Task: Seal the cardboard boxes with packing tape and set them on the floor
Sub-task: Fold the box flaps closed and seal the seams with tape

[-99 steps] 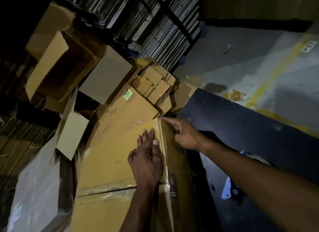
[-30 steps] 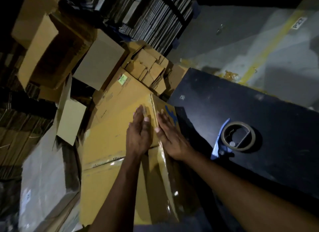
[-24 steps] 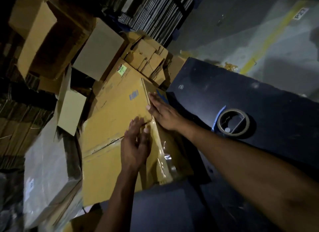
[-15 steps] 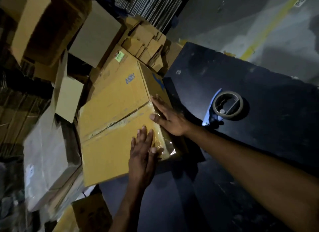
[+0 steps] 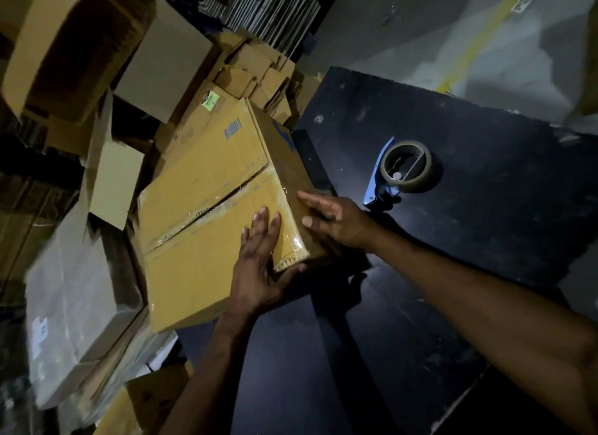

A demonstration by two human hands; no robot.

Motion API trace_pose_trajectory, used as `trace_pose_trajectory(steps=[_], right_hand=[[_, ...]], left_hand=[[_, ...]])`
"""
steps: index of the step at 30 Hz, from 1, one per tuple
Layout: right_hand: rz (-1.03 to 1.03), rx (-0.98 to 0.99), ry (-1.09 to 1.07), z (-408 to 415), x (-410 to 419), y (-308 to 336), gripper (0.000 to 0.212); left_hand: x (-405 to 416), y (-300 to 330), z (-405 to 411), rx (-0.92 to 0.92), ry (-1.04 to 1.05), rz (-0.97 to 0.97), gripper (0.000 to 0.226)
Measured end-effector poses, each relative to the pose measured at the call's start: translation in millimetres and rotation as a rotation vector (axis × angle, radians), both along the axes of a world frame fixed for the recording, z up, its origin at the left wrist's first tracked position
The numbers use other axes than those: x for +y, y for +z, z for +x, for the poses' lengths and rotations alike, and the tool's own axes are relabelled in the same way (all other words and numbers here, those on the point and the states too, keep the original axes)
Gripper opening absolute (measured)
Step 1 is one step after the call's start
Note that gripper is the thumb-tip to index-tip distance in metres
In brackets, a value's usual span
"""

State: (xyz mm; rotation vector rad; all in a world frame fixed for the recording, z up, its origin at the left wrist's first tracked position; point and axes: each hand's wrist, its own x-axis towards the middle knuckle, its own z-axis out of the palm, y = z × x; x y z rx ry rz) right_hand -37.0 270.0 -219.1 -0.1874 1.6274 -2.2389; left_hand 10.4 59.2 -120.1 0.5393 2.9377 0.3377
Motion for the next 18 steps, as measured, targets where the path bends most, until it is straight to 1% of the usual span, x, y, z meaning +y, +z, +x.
trace_pose_trajectory(steps=[2,3,5,6,8,10,13,15,18], right_hand=[[-0.044,-0.011,0.015,1.8,3.8,8.3,0.066],[-0.013,0.038,0.037,2.8,3.8,10.3,0.069],[0.116,0.142,0.053,7.3,0.6,8.7,0.071],[0.155,0.147,0.027,9.4,0.4,3.5,0.067],[0.158,0.075,-0.05,13.8,5.5,-6.7,0.053],[0.06,-0.061,-0.069,21.8,12.8,-10.6,0.043],[-0.161,-0.265,-0.001,31.1,19.1,-16.8,0.034],[-0.248,-0.32,-0.008,33.6,20.5,-22.3,0.034],[-0.296,-0.321,-0.047,33.1,20.3,-27.5,0.044]], left_hand=[[-1.6,-1.3,-0.7,-0.004,0.003,0.001,0.097],[-1.9,-2.3,-1.1,-0.002,0.007,0.004,0.097],[-1.0,-3.4,-0.1,0.005,0.013,0.011,0.097],[0.6,-3.4,0.9,0.011,0.02,0.01,0.096],[3.3,-2.4,2.6,0.022,0.032,-0.002,0.095],[4.5,-1.7,4.3,0.025,0.044,0.0,0.095],[9.4,-1.2,-1.2,0.019,0.096,0.018,0.094],[16.8,-0.3,-9.5,0.017,0.145,0.028,0.094],[30.0,2.6,-21.3,0.009,0.21,0.012,0.095]])
